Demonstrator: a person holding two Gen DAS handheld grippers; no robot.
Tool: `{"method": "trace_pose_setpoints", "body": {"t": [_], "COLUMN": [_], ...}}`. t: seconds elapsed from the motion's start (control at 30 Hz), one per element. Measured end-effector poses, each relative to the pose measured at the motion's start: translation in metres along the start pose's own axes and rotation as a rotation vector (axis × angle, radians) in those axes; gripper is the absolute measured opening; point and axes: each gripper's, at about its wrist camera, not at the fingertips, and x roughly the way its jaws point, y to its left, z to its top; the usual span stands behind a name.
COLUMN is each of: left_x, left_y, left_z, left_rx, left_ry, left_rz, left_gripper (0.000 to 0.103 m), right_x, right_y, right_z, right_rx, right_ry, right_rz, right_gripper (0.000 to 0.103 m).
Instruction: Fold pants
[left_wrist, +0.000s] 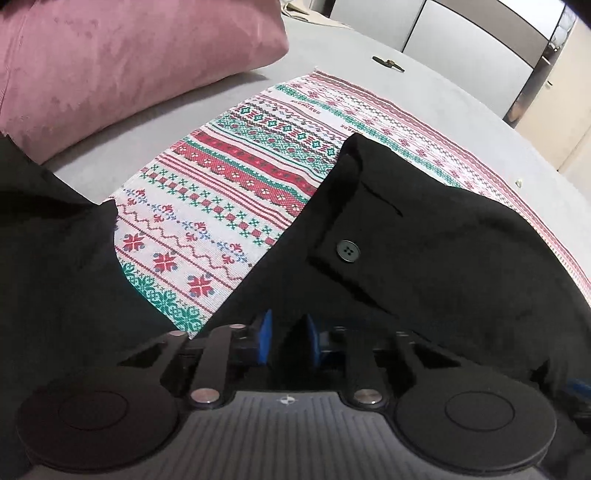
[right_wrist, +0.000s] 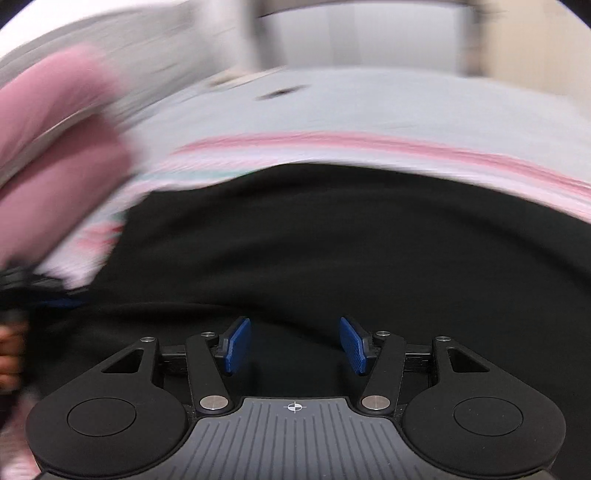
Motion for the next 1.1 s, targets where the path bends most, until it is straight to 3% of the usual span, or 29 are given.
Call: {"method": "trace_pose_setpoints", "body": {"t": [0.03, 0.13, 0.23, 0.33, 0.43, 0.5, 0.6, 0.7, 0.8, 0.9, 1.1], "left_x": [-0.001, -0.001, 0.000, 0.001, 0.002, 0.002, 0.001, 0.001, 0.003, 0.004, 0.007], "left_y": [0.002, 0.004, 0.003, 0.004, 0.004, 0.006, 0.006, 0.004, 0.004, 0.004, 0.004], "left_z": [0.001, 0.004, 0.004, 0.005, 0.006, 0.006, 0.007, 0.008, 0.009, 0.011, 0.013], "left_rx": [-0.006, -0.026, -0.017, -0.019, -0.008, -0.016, -0.024, -0.030, -0.040, -0.051, -0.050], "left_ry": [0.003, 0.007, 0.003, -0.004, -0.013, -0.010, -0.006, -0.004, 0.000, 0.002, 0.005], "left_rz": [-0.008, -0.024, -0.021, -0.012, 0.028, 0.021, 0.021, 0.015, 0.006, 0.006, -0.001], "left_gripper": [0.045, 0.045, 0.045, 0.045, 0.045, 0.045, 0.045, 0.045, 0.046, 0.046, 0.046], "right_x": [0.024, 0.077, 0.109, 0.130, 0.139, 0.129, 0.109, 0.114, 0.149, 0.182, 0.232], "right_y": [0.022, 0.048, 0.053, 0.058, 0.093, 0.096, 0.095, 0.097, 0.097, 0.102, 0.127], "right_z": [0.008, 0.028, 0.050, 0.069, 0.068, 0.080, 0.110, 0.136, 0.156, 0.165, 0.162], "right_rx": [-0.046, -0.080, -0.021, -0.030, -0.243, -0.284, -0.252, -0.373, -0.396, -0.434, -0.530], "right_ry": [0.056, 0.135, 0.075, 0.077, 0.100, 0.134, 0.028, -0.026, 0.060, 0.132, 0.188], "right_rz": [0.045, 0.019, 0.046, 0.007, -0.074, -0.023, 0.079, 0.012, -0.065, -0.033, 0.026], "right_gripper": [0.049, 0.052, 0.052, 0.052, 0.055, 0.053, 0.053, 0.055, 0.055, 0.055, 0.055]}}
